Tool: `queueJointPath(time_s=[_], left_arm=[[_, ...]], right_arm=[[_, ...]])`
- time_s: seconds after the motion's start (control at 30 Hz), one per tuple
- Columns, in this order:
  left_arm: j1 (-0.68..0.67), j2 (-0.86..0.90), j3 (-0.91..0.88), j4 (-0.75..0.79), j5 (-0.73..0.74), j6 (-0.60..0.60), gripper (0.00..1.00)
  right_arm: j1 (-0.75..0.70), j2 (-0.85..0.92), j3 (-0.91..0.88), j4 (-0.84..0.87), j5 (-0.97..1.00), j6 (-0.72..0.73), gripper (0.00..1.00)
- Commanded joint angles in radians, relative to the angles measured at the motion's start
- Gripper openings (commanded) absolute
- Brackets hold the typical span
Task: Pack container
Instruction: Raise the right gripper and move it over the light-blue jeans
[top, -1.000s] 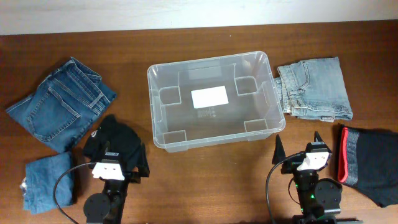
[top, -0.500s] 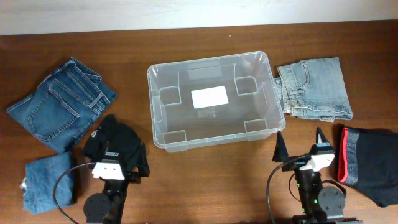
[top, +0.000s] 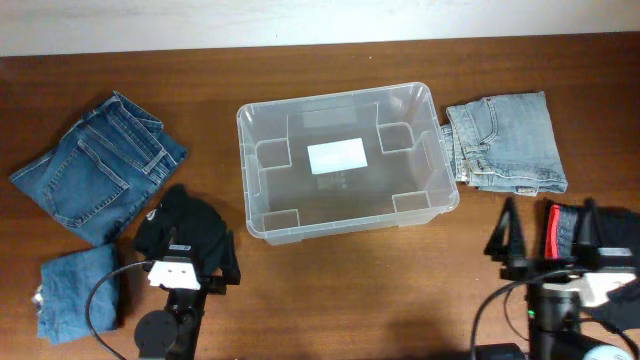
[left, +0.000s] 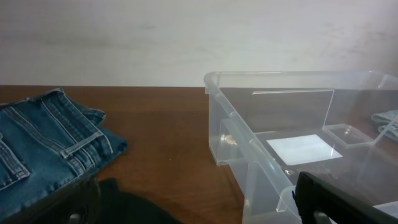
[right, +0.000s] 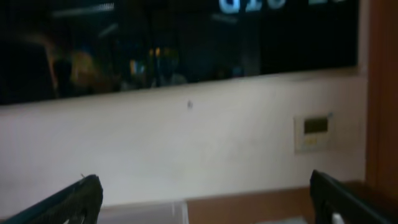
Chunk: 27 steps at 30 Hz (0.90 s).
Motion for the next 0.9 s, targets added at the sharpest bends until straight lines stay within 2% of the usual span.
queueJointPath(time_s=[0.0, 0.17, 0.4, 0.47, 0.57, 0.63, 0.77, 0.87], left_arm=[[-0.001, 0.000, -0.003, -0.005, 0.018, -0.013, 1.00], [-0.001, 0.000, -0.003, -0.005, 0.018, -0.013, 1.00], [-0.001, 0.000, -0.003, -0.005, 0.018, -0.013, 1.00], [-0.001, 0.000, -0.003, -0.005, 0.018, -0.013, 1.00], [-0.001, 0.000, -0.003, -0.005, 0.018, -0.013, 1.00], [-0.001, 0.000, -0.003, -0.005, 0.018, -0.013, 1.00], [-0.001, 0.000, -0.003, -0.005, 0.018, -0.013, 1.00], [-0.001, 0.000, -0.003, -0.005, 0.018, -0.013, 1.00]], right_arm=[[-0.008, 0.122, 0.158, -0.061, 0.034, 0.034, 0.99], [-0.008, 0.352, 0.406, -0.217, 0.022, 0.006, 0.98], [-0.019, 0.712, 0.854, -0.629, 0.035, -0.161, 0.99], [-0.047, 0.822, 0.986, -0.763, 0.033, -0.170, 0.99], [-0.118, 1.018, 1.189, -0.963, -0.003, -0.170, 0.99], [-0.175, 1.126, 1.276, -1.035, -0.056, -0.170, 0.98], [-0.366, 1.332, 1.375, -1.087, -0.213, -0.169, 0.98], [-0.465, 1.381, 1.375, -1.077, -0.219, -0.169, 0.98]])
